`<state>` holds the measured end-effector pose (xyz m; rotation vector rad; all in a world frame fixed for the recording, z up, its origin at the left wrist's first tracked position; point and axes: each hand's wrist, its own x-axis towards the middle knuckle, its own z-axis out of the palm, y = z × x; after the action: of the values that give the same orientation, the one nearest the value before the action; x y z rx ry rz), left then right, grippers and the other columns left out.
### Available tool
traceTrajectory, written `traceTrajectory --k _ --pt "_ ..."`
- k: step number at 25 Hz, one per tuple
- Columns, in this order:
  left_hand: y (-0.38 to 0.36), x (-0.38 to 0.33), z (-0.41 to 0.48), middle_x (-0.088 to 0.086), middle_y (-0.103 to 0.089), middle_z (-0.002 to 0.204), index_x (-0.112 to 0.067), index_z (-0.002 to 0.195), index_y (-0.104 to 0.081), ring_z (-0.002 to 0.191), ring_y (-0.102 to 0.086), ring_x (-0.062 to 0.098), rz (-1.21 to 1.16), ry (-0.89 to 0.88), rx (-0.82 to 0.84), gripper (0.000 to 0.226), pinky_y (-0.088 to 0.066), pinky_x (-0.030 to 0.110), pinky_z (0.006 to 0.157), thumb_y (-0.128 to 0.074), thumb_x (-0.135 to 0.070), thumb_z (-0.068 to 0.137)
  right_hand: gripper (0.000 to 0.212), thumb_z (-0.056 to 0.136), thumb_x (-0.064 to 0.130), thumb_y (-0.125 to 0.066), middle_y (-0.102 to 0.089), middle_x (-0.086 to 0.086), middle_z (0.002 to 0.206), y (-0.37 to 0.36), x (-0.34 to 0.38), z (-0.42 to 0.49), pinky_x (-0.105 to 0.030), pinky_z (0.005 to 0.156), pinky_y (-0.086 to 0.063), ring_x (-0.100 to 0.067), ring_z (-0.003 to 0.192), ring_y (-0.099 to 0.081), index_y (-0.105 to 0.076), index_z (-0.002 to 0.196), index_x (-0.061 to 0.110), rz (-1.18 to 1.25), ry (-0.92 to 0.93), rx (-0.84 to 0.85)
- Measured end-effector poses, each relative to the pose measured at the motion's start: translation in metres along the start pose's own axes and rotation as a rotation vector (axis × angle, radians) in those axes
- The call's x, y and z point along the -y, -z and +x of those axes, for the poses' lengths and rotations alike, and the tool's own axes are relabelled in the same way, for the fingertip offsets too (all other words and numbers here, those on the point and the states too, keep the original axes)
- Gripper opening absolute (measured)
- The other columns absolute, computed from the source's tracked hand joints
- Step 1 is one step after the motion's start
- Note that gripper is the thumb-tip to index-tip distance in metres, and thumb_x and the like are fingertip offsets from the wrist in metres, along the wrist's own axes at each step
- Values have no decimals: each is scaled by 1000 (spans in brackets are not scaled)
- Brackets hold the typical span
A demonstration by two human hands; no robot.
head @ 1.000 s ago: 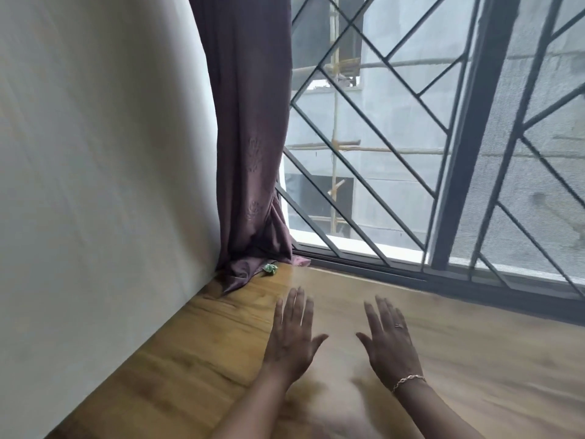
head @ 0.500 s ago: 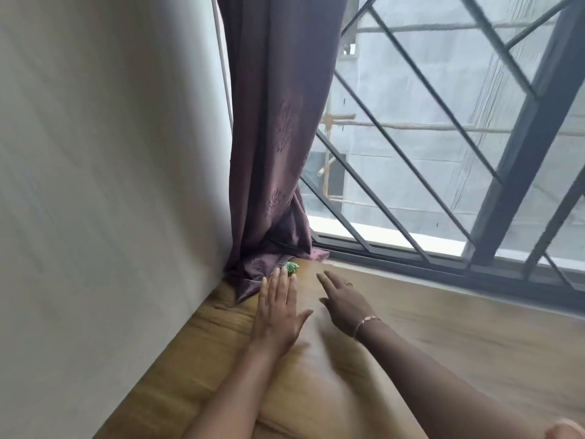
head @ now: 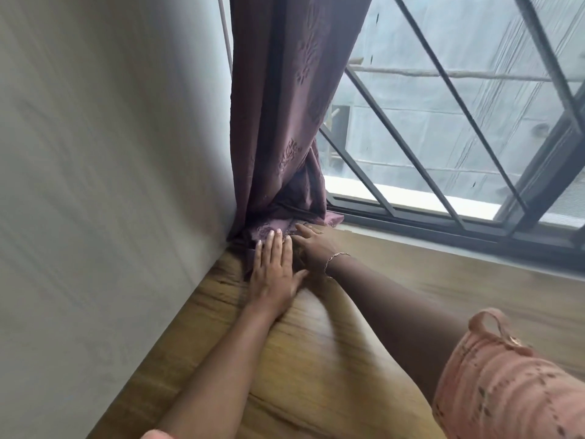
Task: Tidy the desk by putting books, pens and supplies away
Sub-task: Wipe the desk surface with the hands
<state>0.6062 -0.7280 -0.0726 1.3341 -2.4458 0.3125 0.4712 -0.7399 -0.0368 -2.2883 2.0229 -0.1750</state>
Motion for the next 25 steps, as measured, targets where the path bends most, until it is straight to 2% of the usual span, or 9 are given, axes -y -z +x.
traceTrajectory --k 3,6,10,12,15,17,21,23,25 --pt "-1 3 -4 23 -56 129 2 123 -58 119 -56 35 -10 6 21 73 -44 53 94 -33 -51 80 30 90 23 -50 -51 -13 124 -2 1 -1 -35 83 -43 -31 108 -56 -58 115 8 -20 -30 -40" --pt "4 0 -8 24 -56 129 4 123 -57 118 -56 36 -53 43 42 72 -44 52 95 -34 -50 81 24 89 12 -48 -57 -14 111 7 1 -12 -36 77 -45 -32 97 -59 -63 106 5 17 -36 -118" --pt "19 -19 -21 23 -59 125 4 120 -59 116 -58 36 -170 132 175 77 -45 49 96 -15 -54 95 21 89 7 -52 -60 -10 116 26 -2 -45 -38 79 -49 -33 99 -61 -65 106 7 82 -101 -282" --pt "27 -33 -30 23 -60 124 3 119 -60 115 -59 36 -218 120 254 84 -34 46 103 -3 -54 95 22 92 12 -50 -58 -6 123 34 -5 -71 -35 82 -47 -31 105 -59 -65 108 9 90 -178 -322" --pt "41 -58 -41 23 -60 124 3 119 -60 115 -59 37 -258 110 252 86 -34 44 103 -3 -57 94 27 91 6 -47 -55 -3 132 42 -14 -116 -31 84 -45 -29 110 -58 -65 109 12 136 -272 -380" --pt "53 -78 -49 24 -52 133 3 127 -53 125 -50 38 -280 82 166 91 -36 48 105 0 -62 91 28 91 5 -47 -58 -2 129 46 -20 -152 -29 86 -44 -28 109 -58 -68 108 12 226 -352 -434" --pt "75 -134 -70 15 -9 157 -5 148 -13 146 -2 28 -387 -28 191 105 1 38 118 6 -74 72 22 88 4 -54 -65 -4 118 51 -34 -232 -28 88 -45 -26 104 -62 -73 99 10 377 -484 -547" --pt "88 -172 -85 19 -22 153 -2 146 -24 144 -16 32 -410 -77 188 105 -10 42 117 7 -75 77 21 87 4 -56 -66 -4 116 55 -43 -278 -27 88 -45 -24 103 -64 -73 98 9 408 -540 -568" --pt "97 -211 -105 23 -47 138 2 133 -45 130 -44 37 -383 -164 219 92 -33 50 106 0 -65 89 20 87 5 -57 -67 -4 115 57 -52 -325 -24 89 -43 -22 104 -64 -73 99 9 426 -600 -581"
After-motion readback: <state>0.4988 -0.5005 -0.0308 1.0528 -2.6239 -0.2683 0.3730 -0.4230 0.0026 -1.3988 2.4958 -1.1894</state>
